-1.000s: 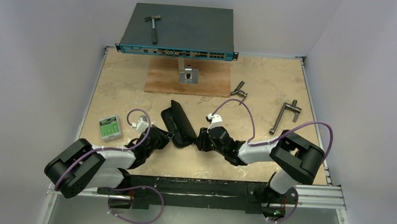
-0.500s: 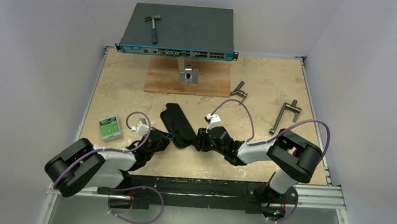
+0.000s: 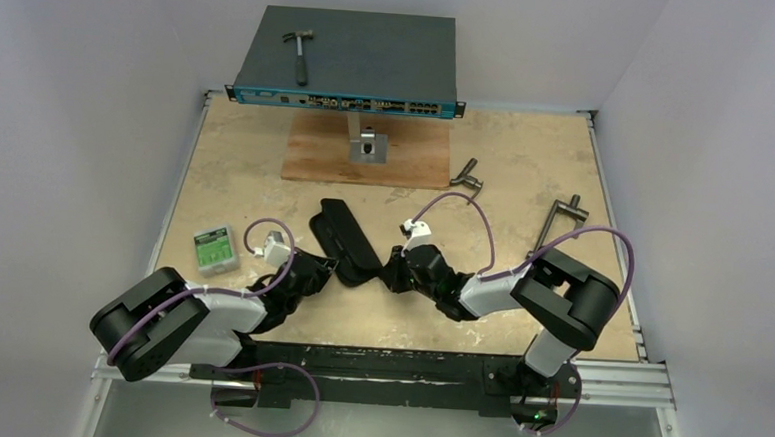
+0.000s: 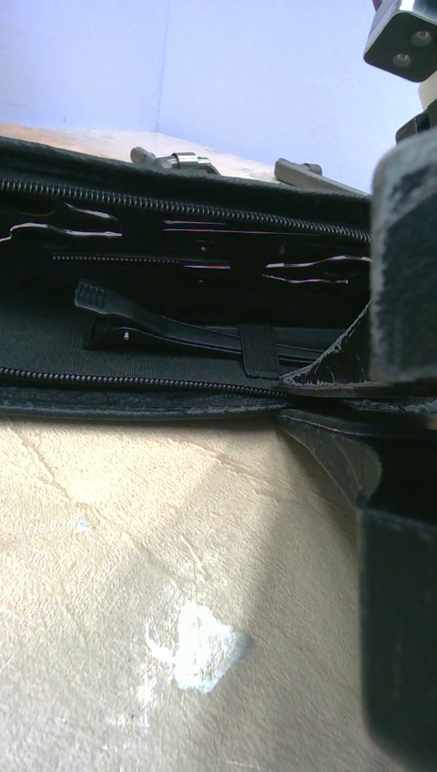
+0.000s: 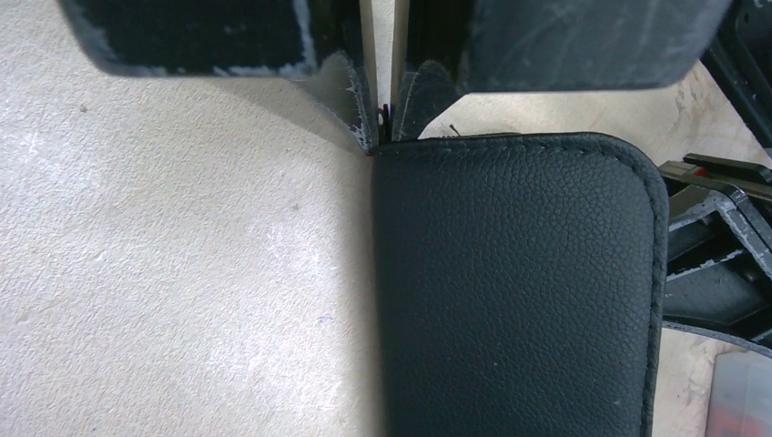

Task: Sort the hair-cutting tools
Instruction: Zip the hairdressing tool bag at the center of the board.

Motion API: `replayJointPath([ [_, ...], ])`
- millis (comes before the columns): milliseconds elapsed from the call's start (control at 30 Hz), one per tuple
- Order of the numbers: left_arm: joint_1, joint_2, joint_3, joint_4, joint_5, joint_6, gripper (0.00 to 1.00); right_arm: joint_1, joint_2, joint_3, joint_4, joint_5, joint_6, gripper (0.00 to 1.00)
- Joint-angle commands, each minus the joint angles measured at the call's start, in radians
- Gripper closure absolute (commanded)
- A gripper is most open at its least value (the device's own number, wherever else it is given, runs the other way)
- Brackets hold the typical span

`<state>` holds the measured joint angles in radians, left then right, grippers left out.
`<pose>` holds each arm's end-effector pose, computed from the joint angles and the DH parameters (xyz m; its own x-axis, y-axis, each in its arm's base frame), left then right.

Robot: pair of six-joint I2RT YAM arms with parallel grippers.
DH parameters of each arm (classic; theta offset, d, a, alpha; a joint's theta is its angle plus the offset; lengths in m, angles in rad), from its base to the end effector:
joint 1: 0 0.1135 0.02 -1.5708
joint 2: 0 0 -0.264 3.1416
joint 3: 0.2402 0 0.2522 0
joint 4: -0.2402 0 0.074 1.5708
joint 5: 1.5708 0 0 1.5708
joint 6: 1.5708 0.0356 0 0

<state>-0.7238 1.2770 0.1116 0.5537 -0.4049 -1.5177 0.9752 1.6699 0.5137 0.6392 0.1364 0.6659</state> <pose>0.1462 -0.1105 0.1035 -0.3894 -0.8808 -0.2693 -0.4102 0.4277 -0.8055 0.1693 0.2412 0.1222 -0.6837 0.0821 -0.7251 -0.4215 0.7668 0.4842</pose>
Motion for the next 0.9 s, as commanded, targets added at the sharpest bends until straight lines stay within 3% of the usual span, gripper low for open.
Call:
replayJointPath([
  [0,-0.024,0.034,-0.023,-0.071,0.039,-0.006,1.0,0.01,0.035,0.009,-0.08,-0.072,0.021,0.98],
  [600,-0.028,0.05,-0.014,-0.056,0.022,-0.012,1.0,0.027,-0.04,-0.051,-0.03,-0.132,-0.073,1.0],
  [867,-0.031,0.069,-0.013,-0.077,-0.003,-0.026,1.0,0.091,-0.033,-0.04,-0.035,-0.133,-0.093,1.0],
])
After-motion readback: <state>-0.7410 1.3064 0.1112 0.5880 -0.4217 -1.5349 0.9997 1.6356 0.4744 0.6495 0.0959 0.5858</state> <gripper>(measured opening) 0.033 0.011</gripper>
